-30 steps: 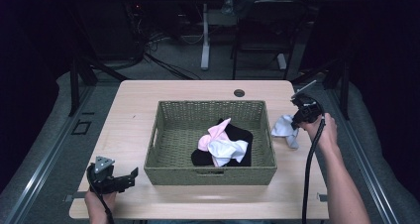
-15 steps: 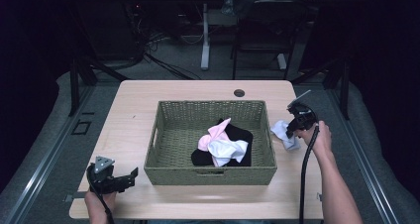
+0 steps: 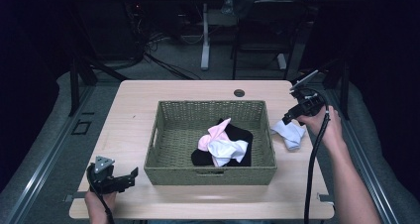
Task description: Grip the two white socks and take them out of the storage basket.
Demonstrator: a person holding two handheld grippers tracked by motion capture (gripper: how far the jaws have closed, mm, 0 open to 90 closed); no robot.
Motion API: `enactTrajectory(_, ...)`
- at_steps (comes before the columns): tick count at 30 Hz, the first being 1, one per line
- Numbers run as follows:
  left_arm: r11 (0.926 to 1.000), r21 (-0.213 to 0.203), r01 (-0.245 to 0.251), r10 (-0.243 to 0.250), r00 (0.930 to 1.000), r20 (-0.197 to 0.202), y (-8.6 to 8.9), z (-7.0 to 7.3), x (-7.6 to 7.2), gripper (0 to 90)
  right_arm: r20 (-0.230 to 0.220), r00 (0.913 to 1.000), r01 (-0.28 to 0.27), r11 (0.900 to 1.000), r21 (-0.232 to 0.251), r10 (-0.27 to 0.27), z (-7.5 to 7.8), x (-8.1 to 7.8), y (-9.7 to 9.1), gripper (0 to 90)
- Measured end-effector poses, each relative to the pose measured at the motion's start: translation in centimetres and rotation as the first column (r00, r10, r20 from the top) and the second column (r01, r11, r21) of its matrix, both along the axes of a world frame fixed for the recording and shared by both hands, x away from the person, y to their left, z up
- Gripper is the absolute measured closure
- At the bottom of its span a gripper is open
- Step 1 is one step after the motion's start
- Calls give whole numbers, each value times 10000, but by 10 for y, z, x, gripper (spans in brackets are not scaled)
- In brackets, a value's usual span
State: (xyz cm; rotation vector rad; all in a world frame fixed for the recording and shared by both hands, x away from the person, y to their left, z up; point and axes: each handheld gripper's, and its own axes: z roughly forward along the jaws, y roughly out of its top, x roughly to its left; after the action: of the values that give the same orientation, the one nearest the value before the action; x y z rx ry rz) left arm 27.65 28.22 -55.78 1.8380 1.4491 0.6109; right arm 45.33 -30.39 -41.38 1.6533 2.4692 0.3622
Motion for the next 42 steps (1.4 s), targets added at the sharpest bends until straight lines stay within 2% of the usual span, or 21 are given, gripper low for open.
enactTrajectory(4,10000,9,2,-2,10000,4,0,0,0,3,366,9991,-204,9996,186,197,16,-5,12,132)
enactTrajectory(8,10000,20,-28,28,10000,-9,0,0,0,3,406,9962,-781,9965,312,768,29,-9,27,91)
enactTrajectory(9,10000,-1,-14,14,10000,19,0,0,0,3,417,9945,-984,9937,529,963,32,-10,33,85)
enactTrajectory(14,10000,31,-6,6,10000,-22,0,0,0,3,504,9845,-1707,9838,548,1680,40,-13,58,72)
enactTrajectory(21,10000,26,17,-17,10000,-16,0,0,0,3,719,9673,-2473,9675,529,2434,42,-19,93,71)
enactTrajectory(25,10000,-5,26,-26,10000,33,0,0,0,3,684,9564,-2876,9563,533,2839,37,-21,115,65)
enactTrajectory(26,10000,-8,34,-34,10000,17,0,0,0,3,812,9548,-2907,9551,564,2858,34,-22,120,63)
enactTrajectory(27,10000,10,15,-15,10000,11,0,0,0,3,733,9486,-3115,9492,453,3078,32,-22,126,63)
enactTrajectory(29,10000,-30,14,-14,10000,72,0,0,0,3,658,9432,-3286,9435,432,3255,26,-22,135,59)
enactTrajectory(30,10000,-30,17,-17,10000,77,0,0,0,3,576,9375,-3453,9378,347,3431,22,-22,141,59)
enactTrajectory(38,10000,-50,30,-30,10000,80,0,0,0,3,73,9262,-3771,9258,276,3770,-4,-23,164,57)
enactTrajectory(42,10000,-64,12,-11,10000,75,0,0,0,3,-302,9231,-3832,9236,121,3834,-20,-21,171,58)
